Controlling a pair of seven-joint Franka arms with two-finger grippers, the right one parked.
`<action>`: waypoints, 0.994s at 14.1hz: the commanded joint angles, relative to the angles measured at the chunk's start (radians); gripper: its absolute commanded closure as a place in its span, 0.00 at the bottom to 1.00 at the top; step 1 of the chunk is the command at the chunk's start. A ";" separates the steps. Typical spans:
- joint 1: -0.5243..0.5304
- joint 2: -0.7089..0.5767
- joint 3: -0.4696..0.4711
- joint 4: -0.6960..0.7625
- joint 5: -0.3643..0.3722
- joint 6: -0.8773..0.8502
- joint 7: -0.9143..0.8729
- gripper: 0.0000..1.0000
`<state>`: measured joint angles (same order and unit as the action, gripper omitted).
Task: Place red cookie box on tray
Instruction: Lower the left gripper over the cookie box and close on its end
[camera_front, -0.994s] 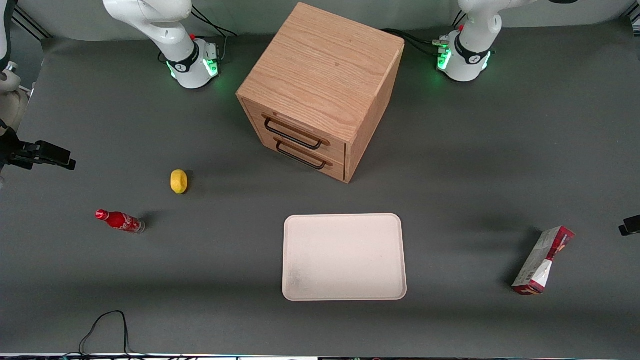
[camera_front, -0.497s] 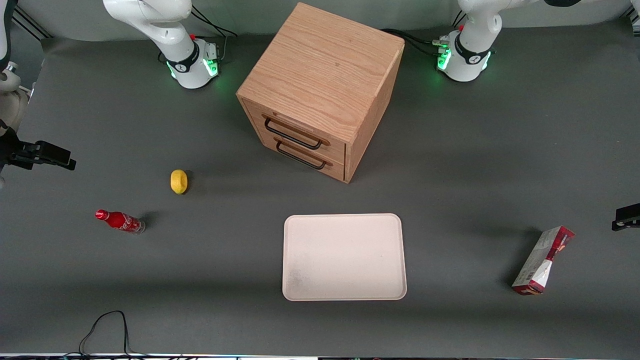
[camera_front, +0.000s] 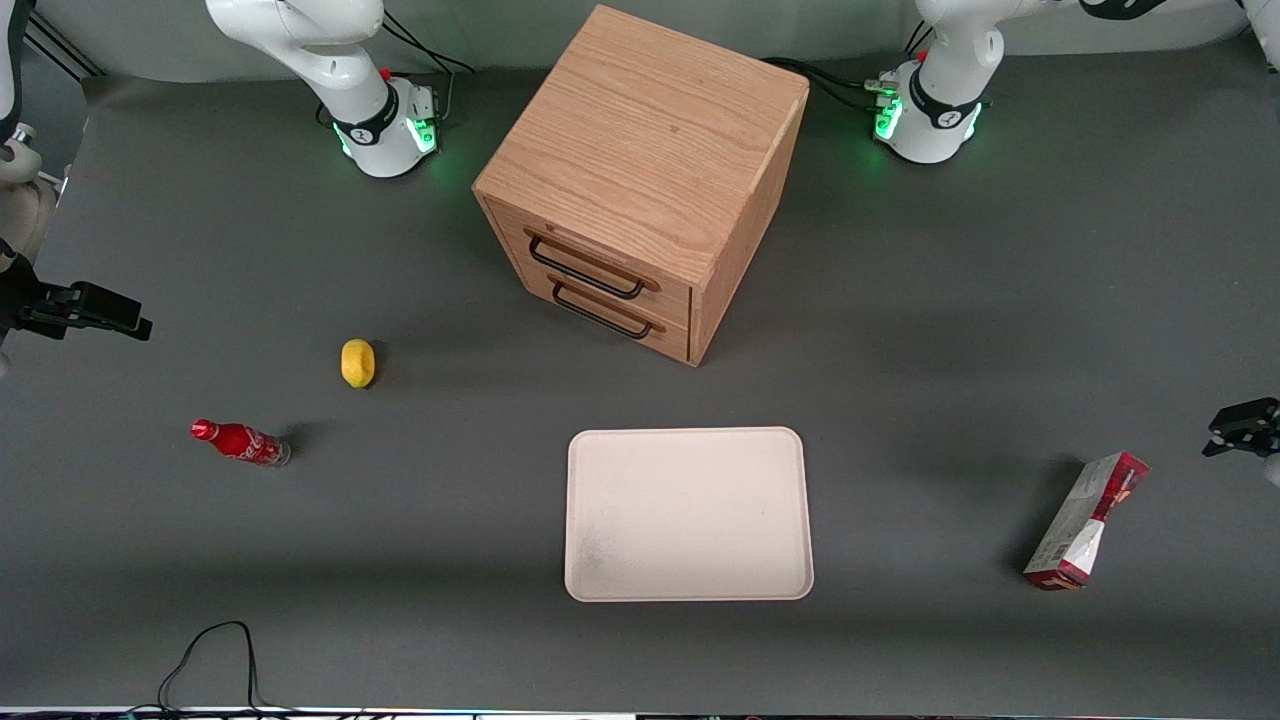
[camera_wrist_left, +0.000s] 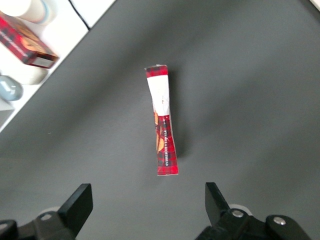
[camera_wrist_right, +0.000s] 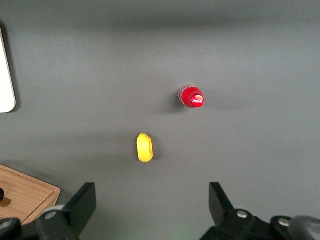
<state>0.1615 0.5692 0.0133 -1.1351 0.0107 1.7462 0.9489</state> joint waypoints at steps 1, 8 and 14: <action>0.001 0.017 0.005 -0.066 -0.012 0.052 0.031 0.00; -0.011 0.094 0.005 -0.254 0.003 0.307 0.039 0.00; -0.013 0.159 0.005 -0.262 -0.009 0.409 0.031 0.00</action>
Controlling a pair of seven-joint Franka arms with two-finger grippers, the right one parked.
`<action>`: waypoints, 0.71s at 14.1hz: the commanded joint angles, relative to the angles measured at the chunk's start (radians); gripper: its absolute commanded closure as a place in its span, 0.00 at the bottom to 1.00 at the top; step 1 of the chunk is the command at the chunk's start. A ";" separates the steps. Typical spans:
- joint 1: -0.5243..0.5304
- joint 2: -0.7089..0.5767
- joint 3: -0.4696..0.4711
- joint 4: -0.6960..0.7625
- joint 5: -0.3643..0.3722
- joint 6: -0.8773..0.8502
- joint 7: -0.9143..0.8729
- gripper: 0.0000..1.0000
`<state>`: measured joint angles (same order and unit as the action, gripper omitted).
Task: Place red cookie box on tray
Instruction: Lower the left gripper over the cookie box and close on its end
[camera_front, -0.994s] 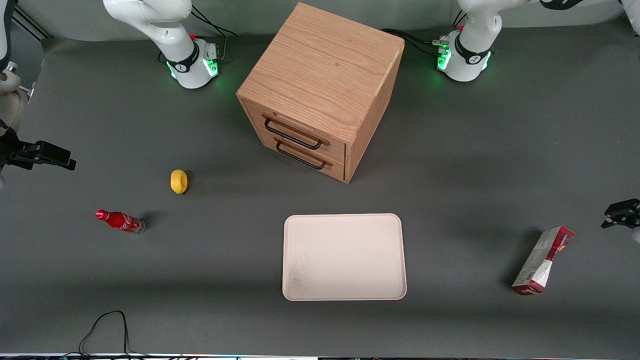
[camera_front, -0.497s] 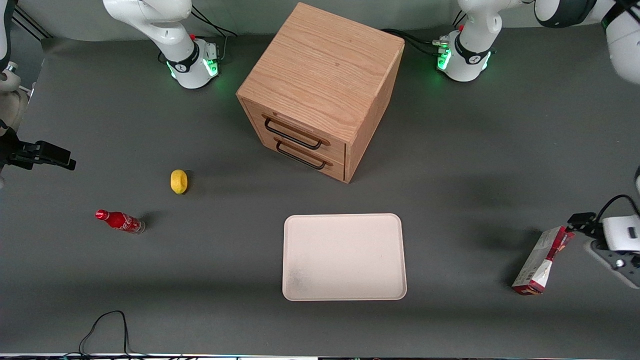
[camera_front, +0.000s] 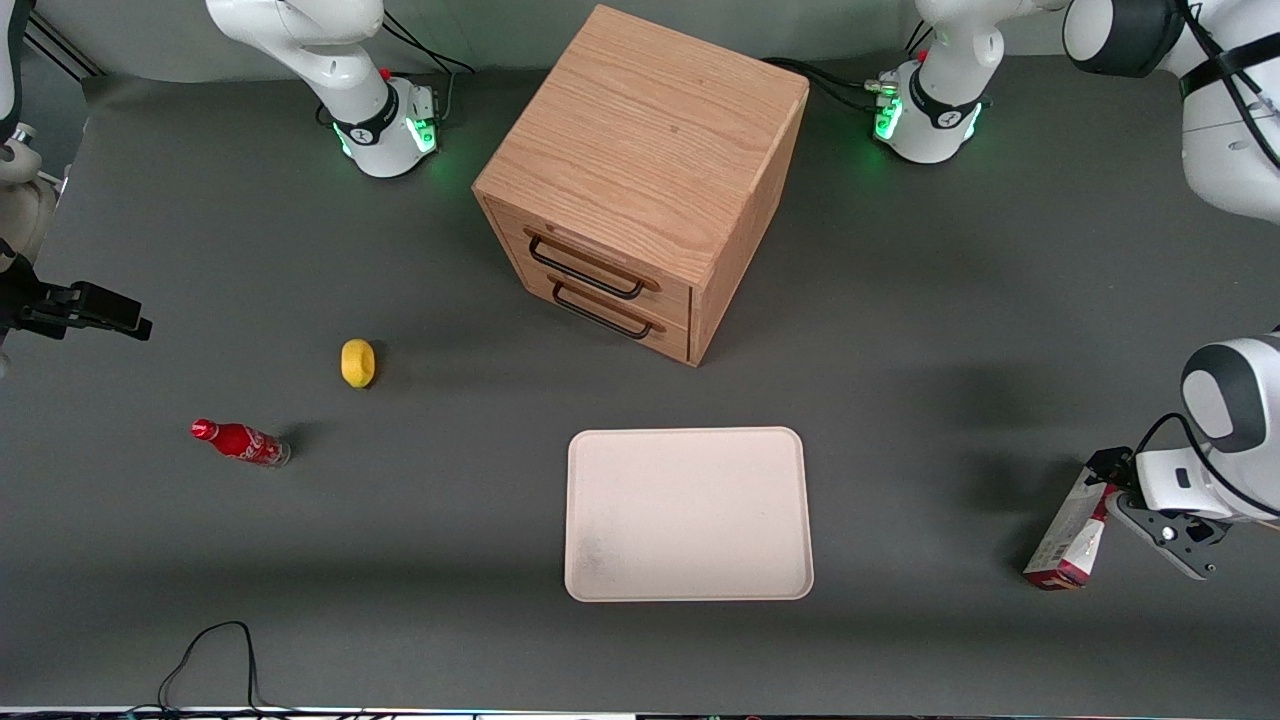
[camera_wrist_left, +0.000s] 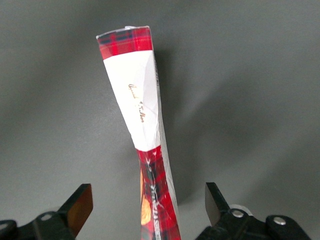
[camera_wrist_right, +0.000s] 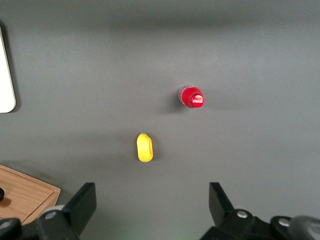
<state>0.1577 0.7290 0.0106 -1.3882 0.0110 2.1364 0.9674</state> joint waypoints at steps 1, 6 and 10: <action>-0.009 0.009 0.008 -0.008 -0.012 0.026 0.010 0.02; -0.027 0.027 0.008 -0.008 -0.014 0.062 -0.047 0.66; -0.023 0.027 0.008 -0.009 -0.014 0.060 -0.042 1.00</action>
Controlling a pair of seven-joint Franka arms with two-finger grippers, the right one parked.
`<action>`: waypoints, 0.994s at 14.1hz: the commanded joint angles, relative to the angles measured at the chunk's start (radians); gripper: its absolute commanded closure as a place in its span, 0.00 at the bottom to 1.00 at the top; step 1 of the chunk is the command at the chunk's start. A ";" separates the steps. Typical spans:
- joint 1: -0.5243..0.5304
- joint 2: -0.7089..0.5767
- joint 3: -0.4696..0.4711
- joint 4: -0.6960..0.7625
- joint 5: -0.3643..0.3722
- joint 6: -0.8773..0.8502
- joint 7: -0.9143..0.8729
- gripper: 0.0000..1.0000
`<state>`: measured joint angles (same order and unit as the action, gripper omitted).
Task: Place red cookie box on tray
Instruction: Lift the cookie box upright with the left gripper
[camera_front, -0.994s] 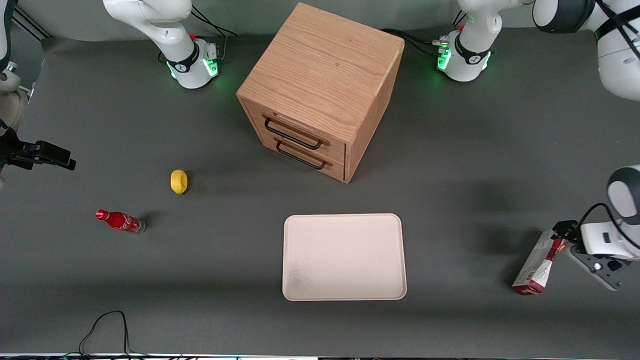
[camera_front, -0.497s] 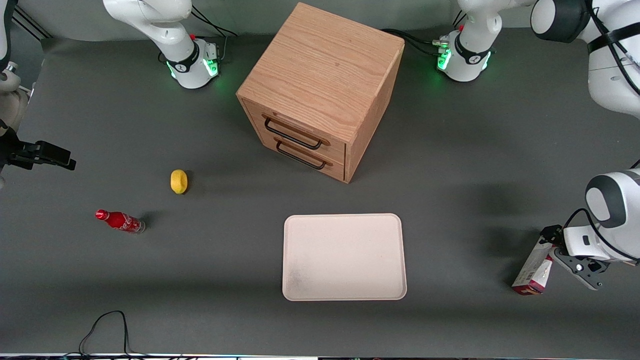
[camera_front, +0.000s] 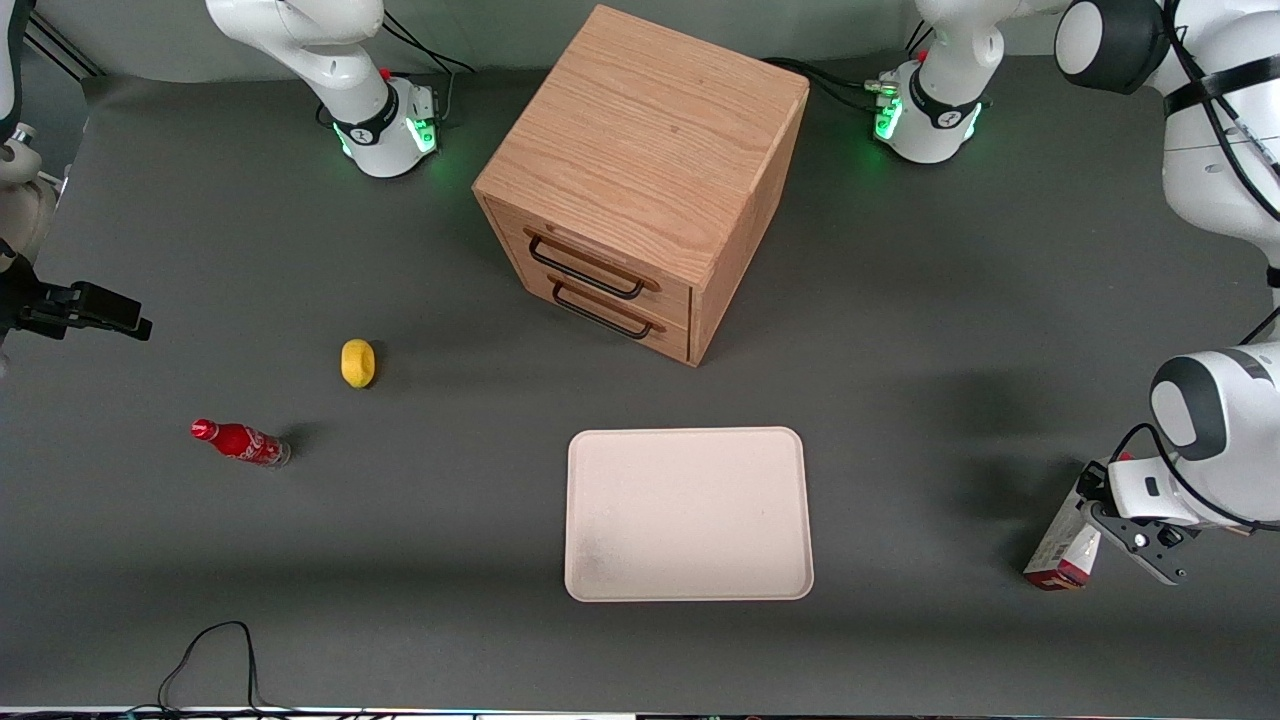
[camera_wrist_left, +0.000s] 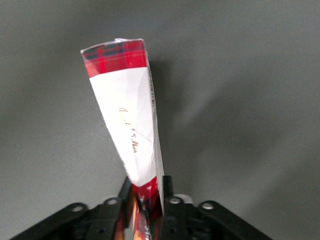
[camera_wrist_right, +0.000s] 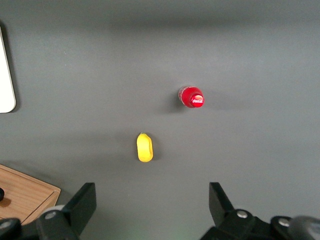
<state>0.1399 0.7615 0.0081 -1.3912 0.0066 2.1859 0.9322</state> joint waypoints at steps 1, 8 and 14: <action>-0.002 -0.005 0.010 -0.005 -0.010 0.011 -0.004 1.00; 0.006 -0.075 0.012 0.061 -0.008 -0.136 0.000 1.00; 0.006 -0.152 0.016 0.408 -0.010 -0.592 -0.009 1.00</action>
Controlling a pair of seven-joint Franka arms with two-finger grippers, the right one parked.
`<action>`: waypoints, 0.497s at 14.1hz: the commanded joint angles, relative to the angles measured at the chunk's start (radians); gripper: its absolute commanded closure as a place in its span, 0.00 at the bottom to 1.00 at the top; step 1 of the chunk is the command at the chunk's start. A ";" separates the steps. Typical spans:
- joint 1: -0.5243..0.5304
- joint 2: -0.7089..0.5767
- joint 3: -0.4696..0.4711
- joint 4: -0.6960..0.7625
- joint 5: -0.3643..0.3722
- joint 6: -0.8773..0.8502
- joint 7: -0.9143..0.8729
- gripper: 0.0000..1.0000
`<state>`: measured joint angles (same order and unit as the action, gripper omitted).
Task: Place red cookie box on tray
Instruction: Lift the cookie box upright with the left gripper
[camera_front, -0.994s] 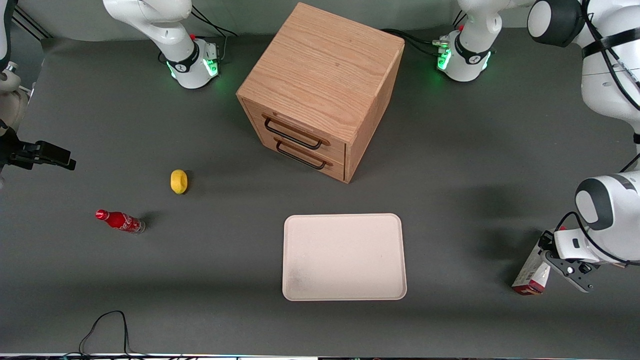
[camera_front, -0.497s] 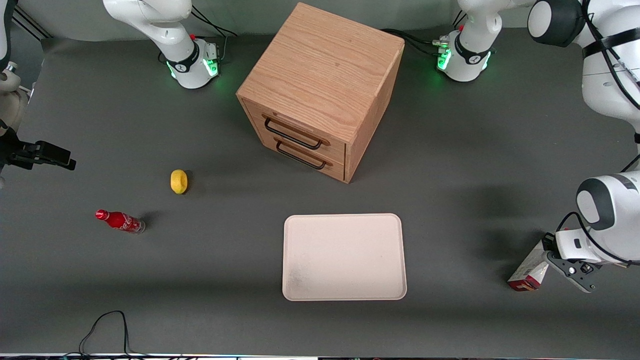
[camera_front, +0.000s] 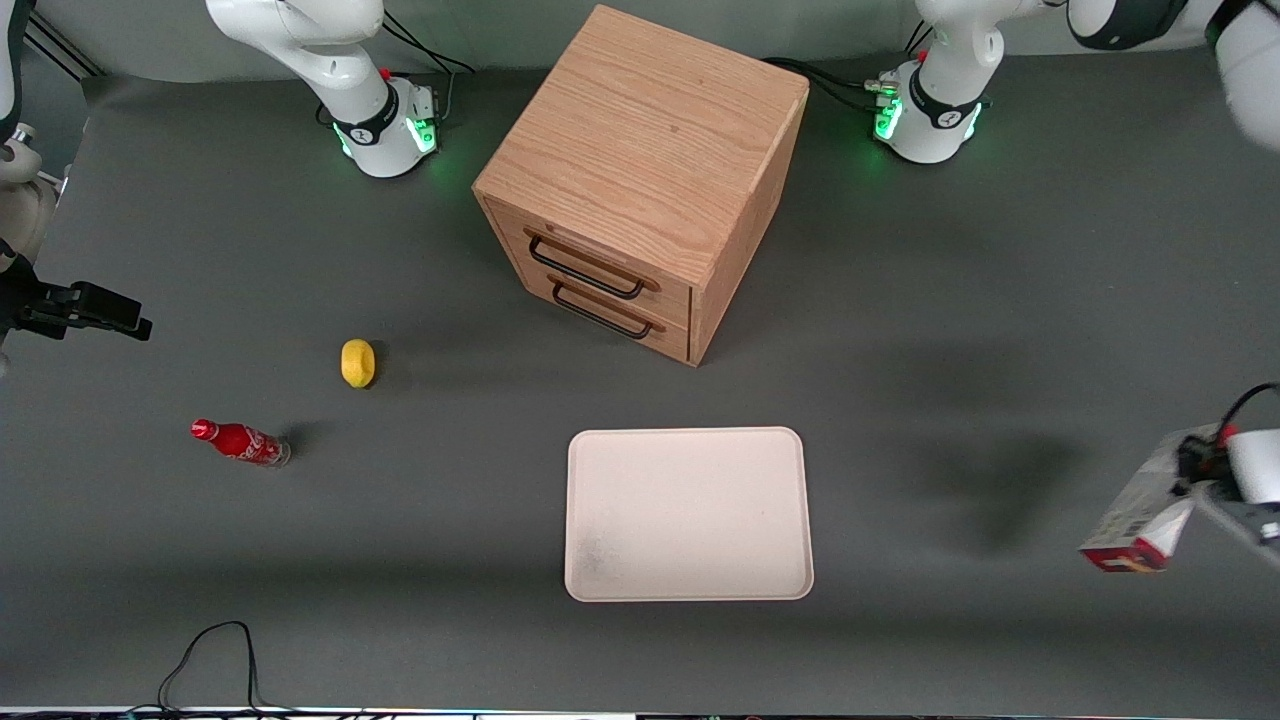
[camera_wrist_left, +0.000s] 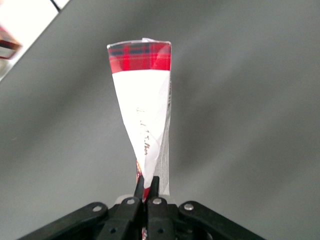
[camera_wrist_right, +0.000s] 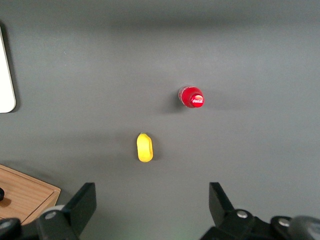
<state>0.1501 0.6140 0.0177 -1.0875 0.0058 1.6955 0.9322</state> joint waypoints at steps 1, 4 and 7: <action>-0.004 -0.031 0.007 0.122 -0.010 -0.134 -0.009 1.00; -0.004 -0.114 0.007 0.121 -0.010 -0.177 -0.012 1.00; -0.026 -0.149 -0.008 0.121 -0.010 -0.206 -0.186 1.00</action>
<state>0.1476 0.4907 0.0137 -0.9695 0.0035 1.5212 0.8662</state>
